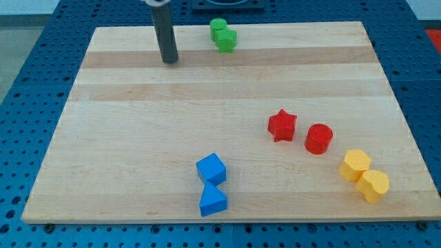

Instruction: Push the green circle along with green star towards the center

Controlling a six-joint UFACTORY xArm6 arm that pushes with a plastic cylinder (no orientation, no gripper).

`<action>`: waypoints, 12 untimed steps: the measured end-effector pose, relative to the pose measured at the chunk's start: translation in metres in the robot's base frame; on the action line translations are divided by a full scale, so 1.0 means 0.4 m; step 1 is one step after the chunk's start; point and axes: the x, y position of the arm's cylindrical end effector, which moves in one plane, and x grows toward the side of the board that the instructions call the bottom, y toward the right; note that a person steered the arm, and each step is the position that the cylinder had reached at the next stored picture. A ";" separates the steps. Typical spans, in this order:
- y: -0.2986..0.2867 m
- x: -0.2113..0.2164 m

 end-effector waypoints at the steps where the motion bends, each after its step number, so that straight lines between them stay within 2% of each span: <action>1: -0.007 -0.145; 2: 0.016 -0.195; 3: 0.145 -0.192; 4: 0.208 -0.193; 9: 0.314 -0.194; 12: 0.458 -0.191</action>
